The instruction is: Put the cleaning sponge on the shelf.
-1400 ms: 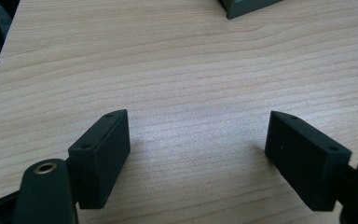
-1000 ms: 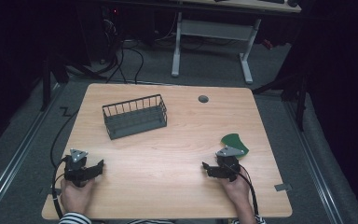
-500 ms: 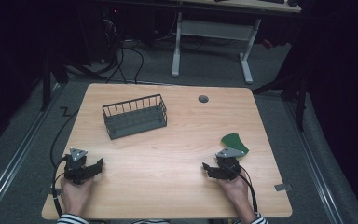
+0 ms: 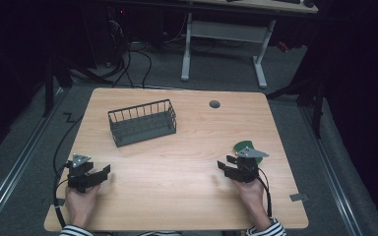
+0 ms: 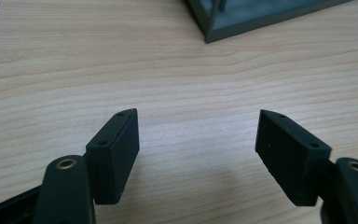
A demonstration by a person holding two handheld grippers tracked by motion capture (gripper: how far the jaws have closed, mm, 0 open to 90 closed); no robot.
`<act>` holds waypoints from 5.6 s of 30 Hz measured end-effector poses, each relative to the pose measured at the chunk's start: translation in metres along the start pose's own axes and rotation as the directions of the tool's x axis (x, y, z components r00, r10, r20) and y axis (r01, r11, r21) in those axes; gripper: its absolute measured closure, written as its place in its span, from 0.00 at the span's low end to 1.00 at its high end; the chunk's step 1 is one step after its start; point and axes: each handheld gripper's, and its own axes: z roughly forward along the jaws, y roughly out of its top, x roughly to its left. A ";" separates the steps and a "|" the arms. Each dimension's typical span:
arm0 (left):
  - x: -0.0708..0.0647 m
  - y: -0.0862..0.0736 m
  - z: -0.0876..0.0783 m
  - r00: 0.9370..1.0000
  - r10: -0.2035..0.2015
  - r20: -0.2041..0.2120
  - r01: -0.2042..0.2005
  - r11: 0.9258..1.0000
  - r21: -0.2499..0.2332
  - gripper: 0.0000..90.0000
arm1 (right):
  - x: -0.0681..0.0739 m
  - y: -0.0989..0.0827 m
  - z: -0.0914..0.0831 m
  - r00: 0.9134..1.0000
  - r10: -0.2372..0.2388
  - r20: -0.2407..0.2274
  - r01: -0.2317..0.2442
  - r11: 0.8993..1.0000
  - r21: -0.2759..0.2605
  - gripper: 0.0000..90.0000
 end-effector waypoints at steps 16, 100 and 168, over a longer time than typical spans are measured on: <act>-0.011 0.067 -0.009 0.997 -0.006 0.081 0.010 0.998 -0.057 0.39 | -0.005 0.073 0.020 0.991 0.024 -0.129 -0.026 1.000 -0.012 0.68; -0.021 0.128 0.037 0.997 -0.012 0.071 0.007 0.998 0.069 0.77 | 0.038 0.184 0.136 0.992 -0.016 -0.124 0.034 0.989 0.141 0.89; -0.098 0.069 -0.017 0.967 0.069 0.245 -0.098 0.989 0.109 0.75 | 0.026 0.107 0.026 0.985 0.017 -0.169 0.009 0.989 0.149 0.90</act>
